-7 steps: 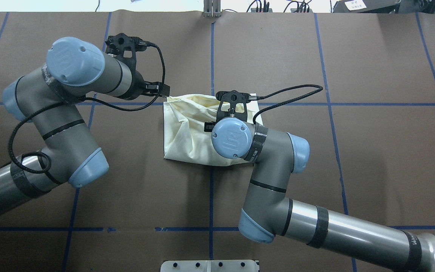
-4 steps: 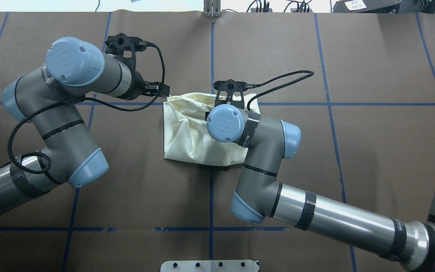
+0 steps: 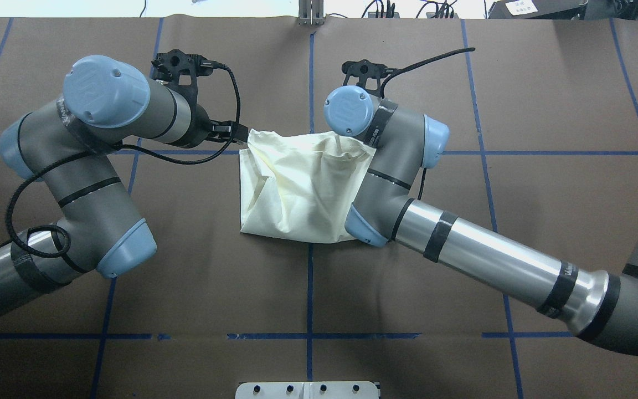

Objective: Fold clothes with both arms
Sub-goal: 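Release the shirt and raise both grippers away from the fold, then lower the left gripper to the shirt's side edge nearest it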

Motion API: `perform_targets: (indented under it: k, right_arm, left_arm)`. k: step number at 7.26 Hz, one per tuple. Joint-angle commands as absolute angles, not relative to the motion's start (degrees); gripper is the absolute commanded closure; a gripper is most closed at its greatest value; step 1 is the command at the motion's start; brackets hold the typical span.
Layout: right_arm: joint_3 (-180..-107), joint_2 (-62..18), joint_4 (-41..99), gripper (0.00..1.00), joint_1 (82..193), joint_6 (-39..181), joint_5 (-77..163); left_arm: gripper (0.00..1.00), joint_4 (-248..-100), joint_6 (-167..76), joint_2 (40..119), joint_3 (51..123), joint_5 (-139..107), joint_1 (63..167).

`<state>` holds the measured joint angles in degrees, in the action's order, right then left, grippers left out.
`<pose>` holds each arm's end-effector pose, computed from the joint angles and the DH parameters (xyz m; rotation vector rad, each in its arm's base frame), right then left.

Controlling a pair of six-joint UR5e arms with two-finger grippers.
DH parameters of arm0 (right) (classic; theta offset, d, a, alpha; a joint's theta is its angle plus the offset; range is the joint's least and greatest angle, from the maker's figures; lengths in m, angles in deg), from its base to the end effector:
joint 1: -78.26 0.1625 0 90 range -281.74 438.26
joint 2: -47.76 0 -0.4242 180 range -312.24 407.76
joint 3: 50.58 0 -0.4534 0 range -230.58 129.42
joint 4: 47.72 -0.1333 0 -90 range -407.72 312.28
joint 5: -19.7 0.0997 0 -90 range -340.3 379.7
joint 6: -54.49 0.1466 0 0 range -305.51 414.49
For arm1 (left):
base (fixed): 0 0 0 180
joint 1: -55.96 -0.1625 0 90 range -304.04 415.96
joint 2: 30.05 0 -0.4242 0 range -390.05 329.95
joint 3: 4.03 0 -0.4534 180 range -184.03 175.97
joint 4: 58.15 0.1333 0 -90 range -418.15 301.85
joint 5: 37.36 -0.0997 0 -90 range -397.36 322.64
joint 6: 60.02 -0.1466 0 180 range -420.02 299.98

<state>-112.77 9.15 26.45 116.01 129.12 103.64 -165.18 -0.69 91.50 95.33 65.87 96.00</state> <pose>-0.6337 -0.6788 0.2952 0.4010 -0.5735 0.4110 0.5012 -0.5514 0.2183 0.4102 0.9424 -0.0321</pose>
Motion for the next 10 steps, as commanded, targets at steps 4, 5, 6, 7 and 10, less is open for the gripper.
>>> perform_targets:
  k: [4,5,6,7,10]
  right_arm:
    - [-119.4,8.3,26.1,0.0,124.8,125.9,122.4]
    - [-120.2,7.4,26.0,0.0,124.8,125.8,122.4]
    - [-120.5,7.0,25.9,0.0,124.8,125.8,122.4]
    - [-120.7,6.9,25.9,0.0,124.8,125.8,122.4]
    - [-120.7,6.7,25.9,0.0,124.7,125.6,122.4]
  left_arm:
    - [0.0,-185.4,-0.7,85.9,92.9,65.8,90.4]
    - [0.0,-194.6,-0.8,86.1,88.6,65.6,89.1]
    - [0.07,-204.2,-1.0,86.7,82.9,65.6,88.1]
    - [0.11,-208.5,-1.9,88.0,79.8,65.9,87.6]
    - [0.14,-209.3,-8.9,88.9,78.9,67.8,87.3]
